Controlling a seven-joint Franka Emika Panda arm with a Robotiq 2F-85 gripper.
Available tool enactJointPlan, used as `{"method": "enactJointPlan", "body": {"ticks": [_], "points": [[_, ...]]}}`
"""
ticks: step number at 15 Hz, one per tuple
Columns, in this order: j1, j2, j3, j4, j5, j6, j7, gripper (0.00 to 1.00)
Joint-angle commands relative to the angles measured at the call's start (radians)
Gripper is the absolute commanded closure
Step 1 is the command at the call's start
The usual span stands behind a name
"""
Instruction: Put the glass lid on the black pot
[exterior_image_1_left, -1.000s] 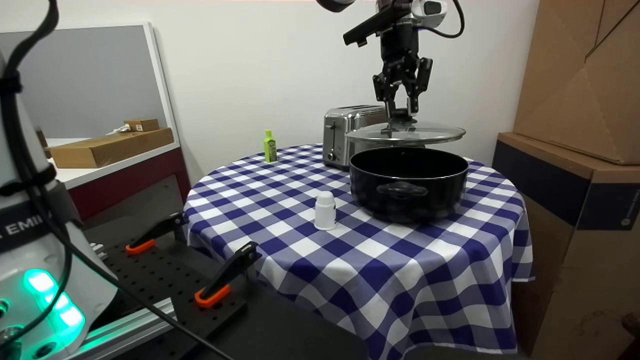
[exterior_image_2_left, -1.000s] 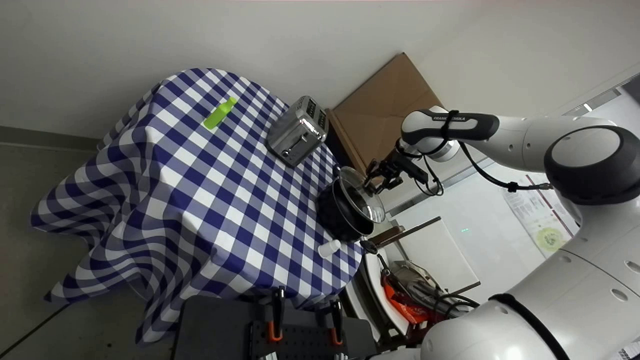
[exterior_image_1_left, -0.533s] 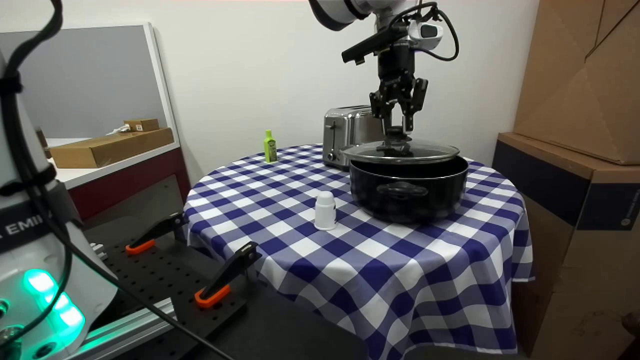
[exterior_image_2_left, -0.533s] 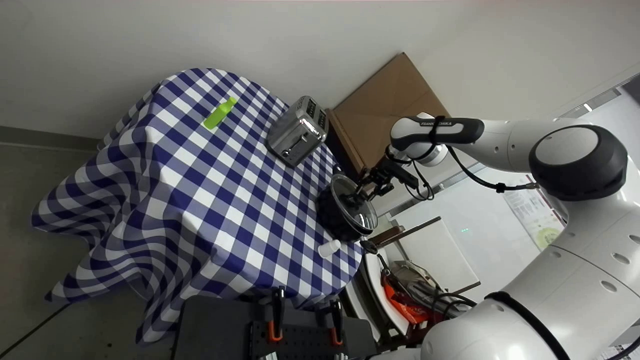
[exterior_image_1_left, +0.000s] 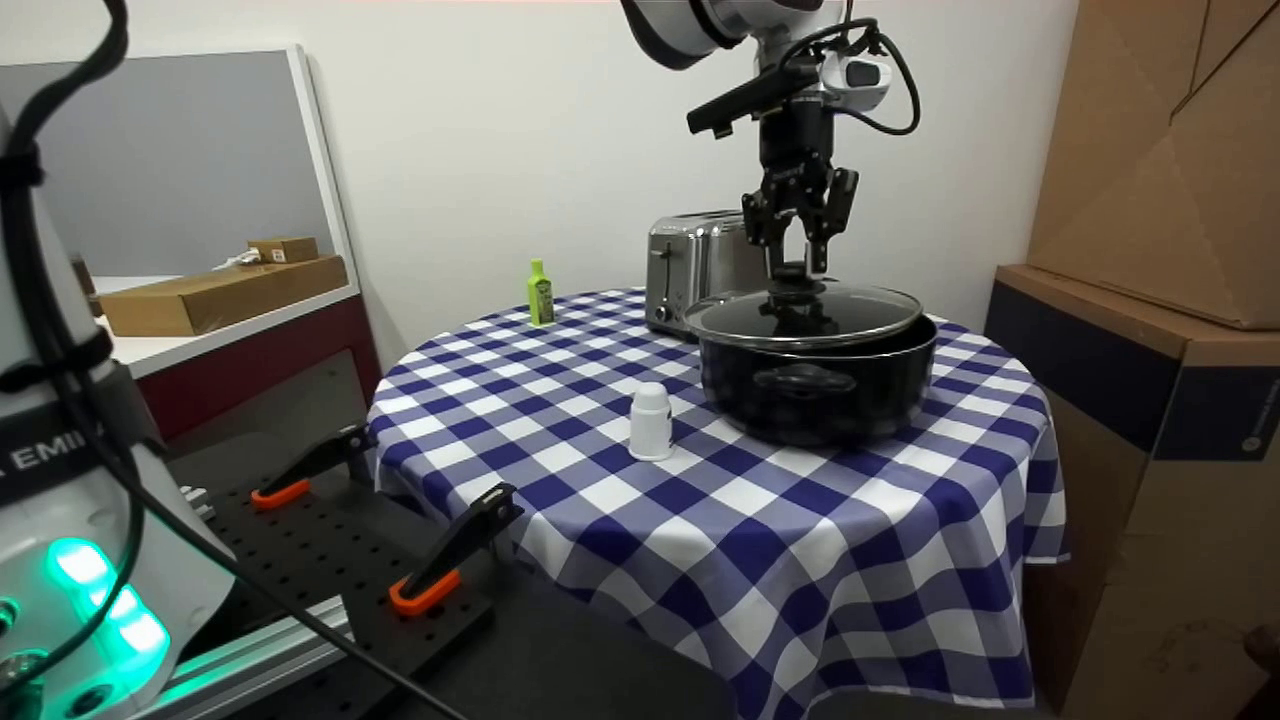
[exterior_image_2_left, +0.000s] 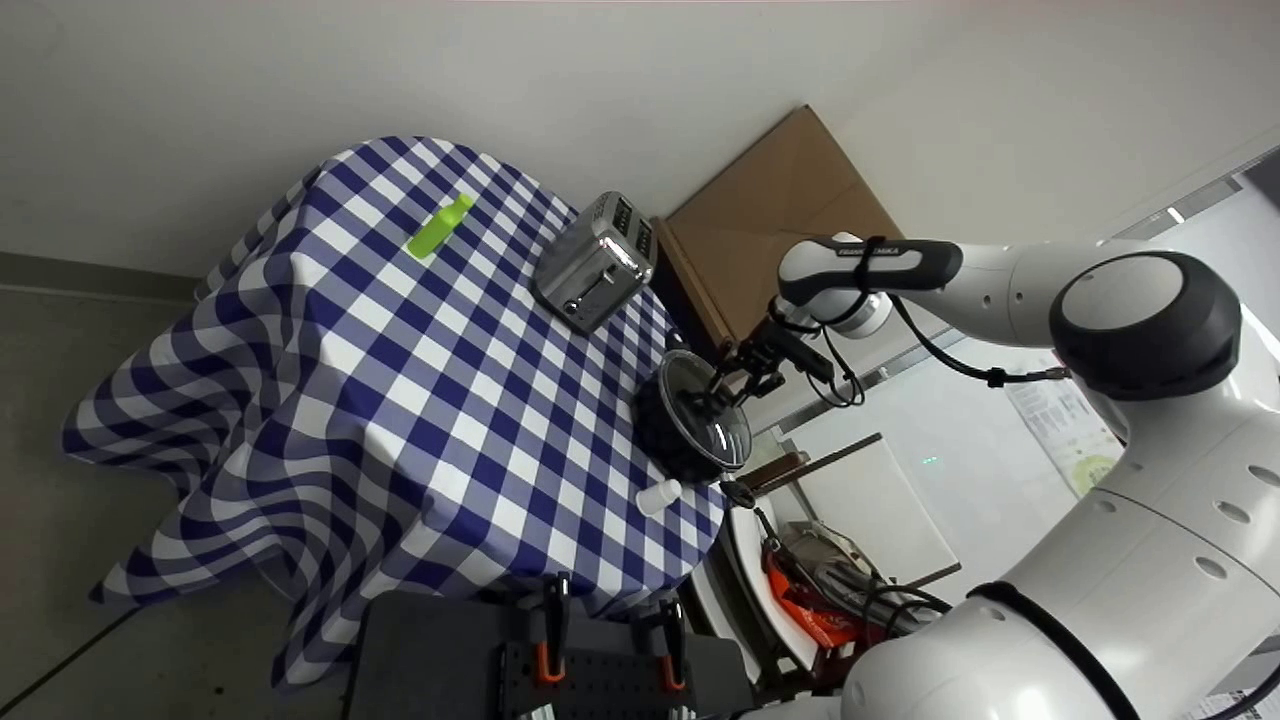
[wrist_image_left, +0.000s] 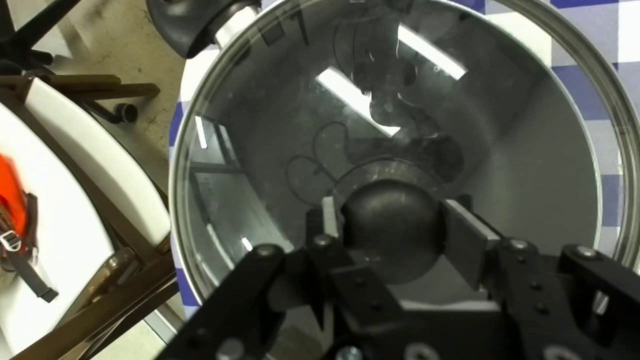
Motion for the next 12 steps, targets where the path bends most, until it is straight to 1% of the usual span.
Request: {"method": "enactJointPlan", "body": {"ticks": [1,12], "points": [[-0.013,0.004,-0.011,0.006,0.030,-0.008,-0.014,0.74],[-0.058,0.016,-0.023,0.012,0.102,-0.001,-0.027,0.74]]}}
